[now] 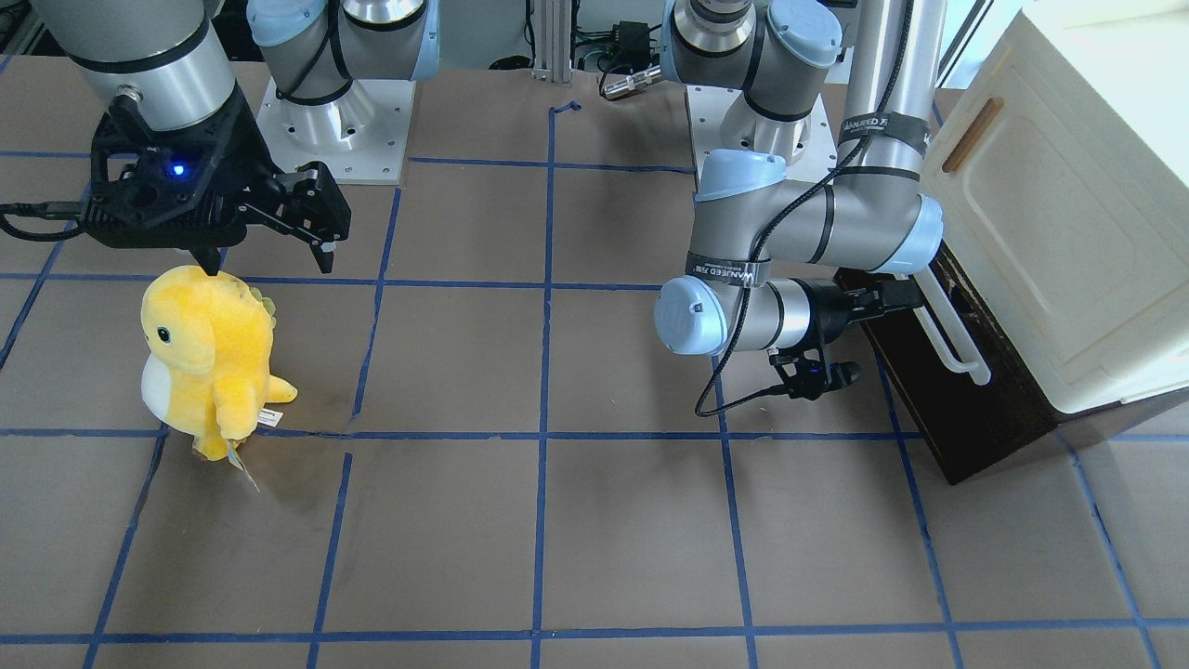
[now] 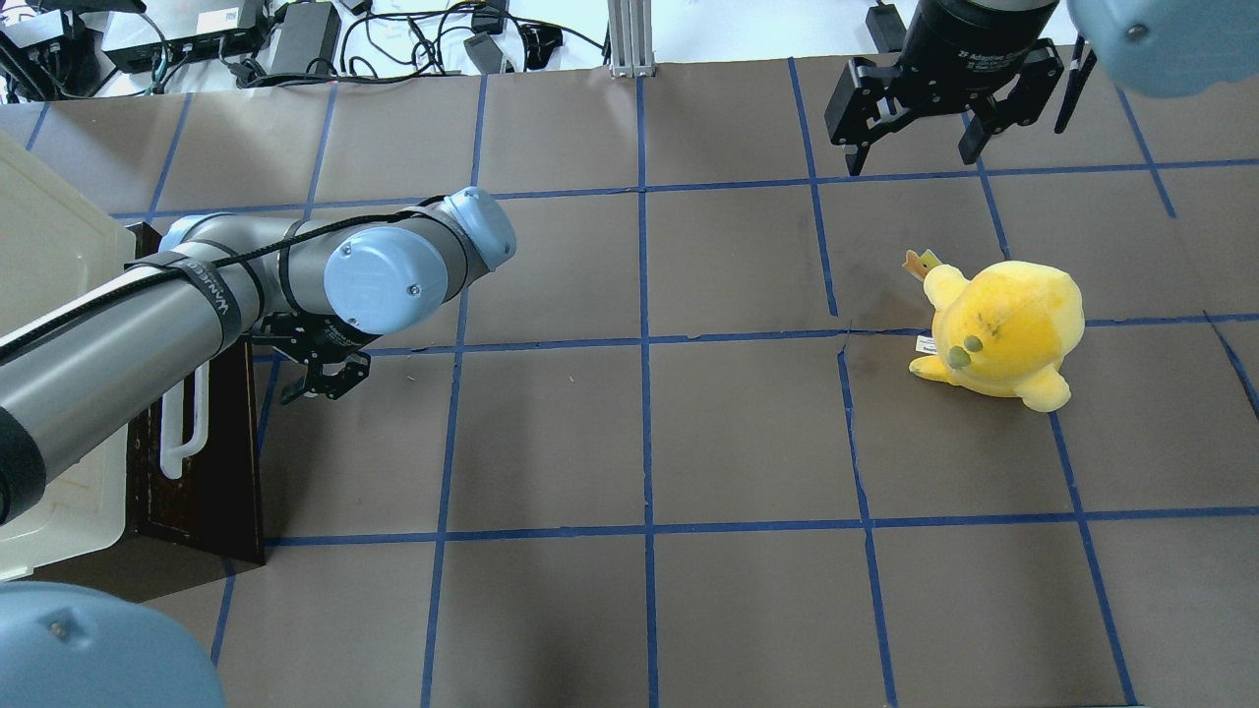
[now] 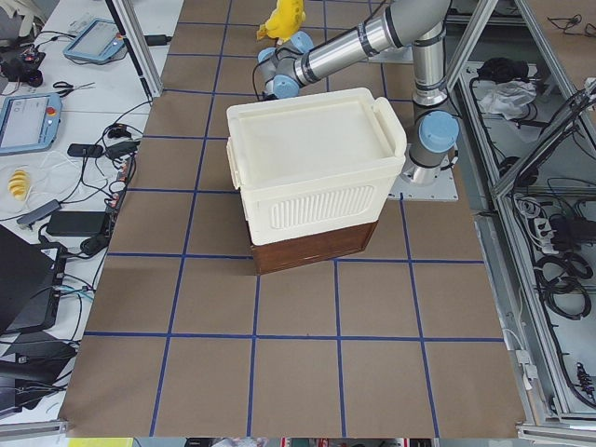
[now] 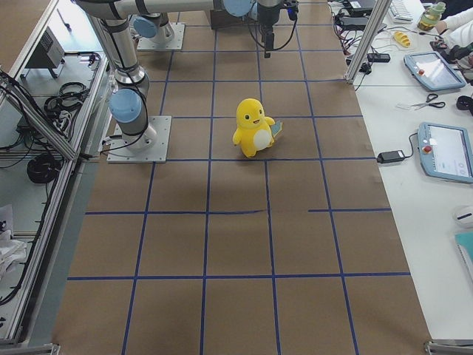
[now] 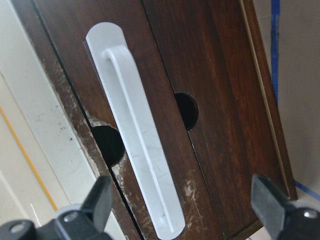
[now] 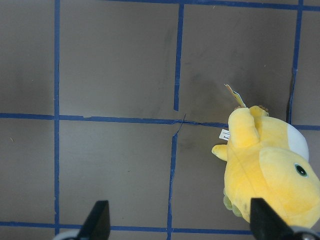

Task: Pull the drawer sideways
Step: 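Align the left gripper on the white handle and close on it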

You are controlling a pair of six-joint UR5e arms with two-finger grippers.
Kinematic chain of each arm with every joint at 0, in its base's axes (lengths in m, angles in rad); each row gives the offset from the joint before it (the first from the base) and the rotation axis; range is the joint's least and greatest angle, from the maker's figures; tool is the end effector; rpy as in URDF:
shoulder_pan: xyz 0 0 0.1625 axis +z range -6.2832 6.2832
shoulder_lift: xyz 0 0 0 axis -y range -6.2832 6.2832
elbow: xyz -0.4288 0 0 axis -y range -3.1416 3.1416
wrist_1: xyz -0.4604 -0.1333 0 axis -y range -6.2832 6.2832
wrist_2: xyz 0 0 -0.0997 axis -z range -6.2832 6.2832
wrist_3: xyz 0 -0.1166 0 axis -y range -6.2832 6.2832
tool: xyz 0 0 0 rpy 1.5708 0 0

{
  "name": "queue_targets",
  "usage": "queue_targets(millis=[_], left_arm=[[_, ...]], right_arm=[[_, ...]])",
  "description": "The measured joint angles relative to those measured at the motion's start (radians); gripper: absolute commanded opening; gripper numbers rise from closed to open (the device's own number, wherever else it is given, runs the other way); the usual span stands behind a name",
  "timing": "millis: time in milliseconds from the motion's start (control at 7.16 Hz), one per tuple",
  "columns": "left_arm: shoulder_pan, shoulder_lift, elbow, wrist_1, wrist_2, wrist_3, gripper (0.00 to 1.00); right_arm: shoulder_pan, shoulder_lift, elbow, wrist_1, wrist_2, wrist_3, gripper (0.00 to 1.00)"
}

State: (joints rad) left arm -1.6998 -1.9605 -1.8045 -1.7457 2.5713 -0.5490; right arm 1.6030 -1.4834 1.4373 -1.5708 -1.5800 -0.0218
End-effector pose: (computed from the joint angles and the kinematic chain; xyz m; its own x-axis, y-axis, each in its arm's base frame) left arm -0.1071 -0.5520 0.1750 -0.4374 0.2081 -0.8749 -0.1623 0.9386 0.3044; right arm 0.1516 -0.5977 0.4990 -0.9985 -0.0535 0.0102 -0.0539 0.9975 -0.0459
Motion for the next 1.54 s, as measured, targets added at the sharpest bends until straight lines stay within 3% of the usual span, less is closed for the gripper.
queue_targets(millis=[1118, 1537], left_arm=[[0.02, -0.006, -0.006, -0.017, 0.016, 0.002, 0.97], [0.04, -0.005, -0.007, -0.045, 0.048, -0.006, 0.91]], right_arm=[[0.0, 0.0, 0.0, 0.0, 0.0, 0.0, 1.0], [0.0, 0.0, 0.0, 0.0, 0.0, 0.0, 1.0]])
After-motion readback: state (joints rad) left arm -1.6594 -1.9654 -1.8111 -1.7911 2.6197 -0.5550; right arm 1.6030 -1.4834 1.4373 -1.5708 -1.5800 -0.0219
